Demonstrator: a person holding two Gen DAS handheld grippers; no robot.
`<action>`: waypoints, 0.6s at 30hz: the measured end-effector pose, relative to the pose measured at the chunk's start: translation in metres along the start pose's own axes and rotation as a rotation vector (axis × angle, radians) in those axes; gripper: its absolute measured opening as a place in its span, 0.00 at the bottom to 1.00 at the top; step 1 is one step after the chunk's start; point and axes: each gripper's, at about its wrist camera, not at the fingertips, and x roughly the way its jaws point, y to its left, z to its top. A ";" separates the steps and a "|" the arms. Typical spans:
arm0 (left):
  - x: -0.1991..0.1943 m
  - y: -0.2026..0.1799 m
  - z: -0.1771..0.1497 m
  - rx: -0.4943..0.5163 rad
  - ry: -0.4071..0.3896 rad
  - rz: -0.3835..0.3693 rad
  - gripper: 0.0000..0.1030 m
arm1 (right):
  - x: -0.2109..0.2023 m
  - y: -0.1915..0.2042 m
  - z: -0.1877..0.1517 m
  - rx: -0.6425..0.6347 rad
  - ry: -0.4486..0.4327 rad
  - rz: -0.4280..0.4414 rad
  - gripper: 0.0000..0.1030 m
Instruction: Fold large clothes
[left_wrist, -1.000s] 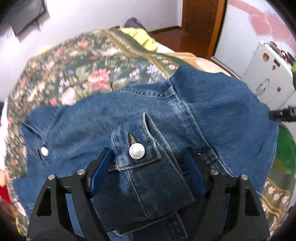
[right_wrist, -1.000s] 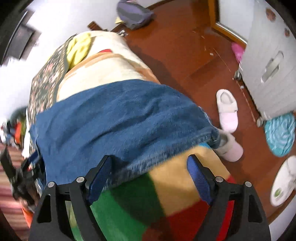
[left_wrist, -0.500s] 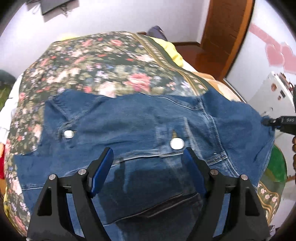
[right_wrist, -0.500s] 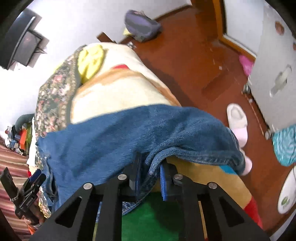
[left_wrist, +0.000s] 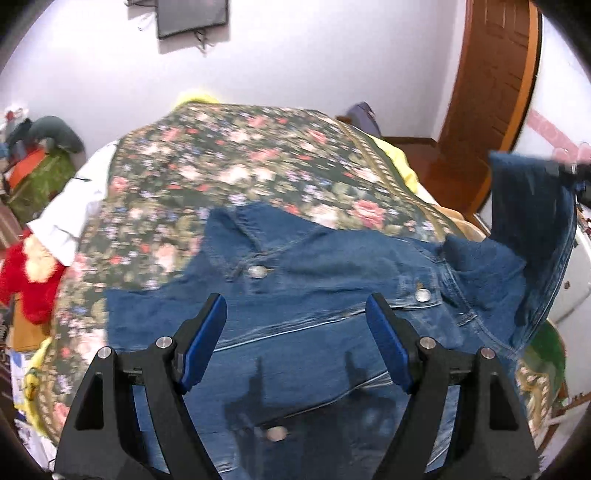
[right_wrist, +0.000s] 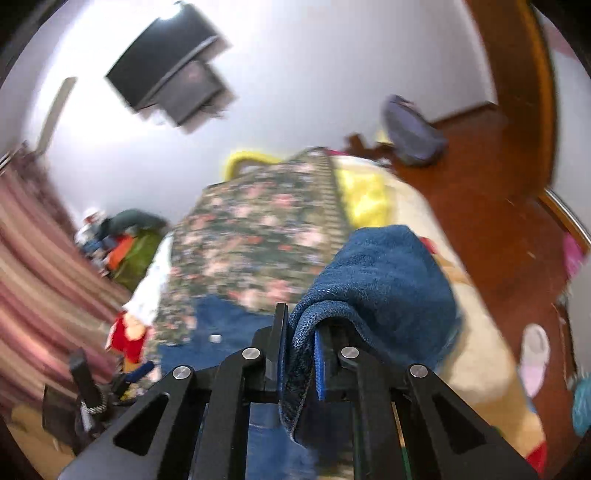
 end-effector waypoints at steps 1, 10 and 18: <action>-0.006 0.007 -0.003 0.000 -0.010 0.017 0.75 | 0.006 0.020 0.002 -0.029 0.004 0.024 0.09; -0.035 0.070 -0.037 -0.082 -0.029 0.081 0.75 | 0.098 0.154 -0.035 -0.210 0.162 0.141 0.09; -0.028 0.119 -0.081 -0.191 0.058 0.093 0.75 | 0.200 0.176 -0.128 -0.290 0.447 0.077 0.10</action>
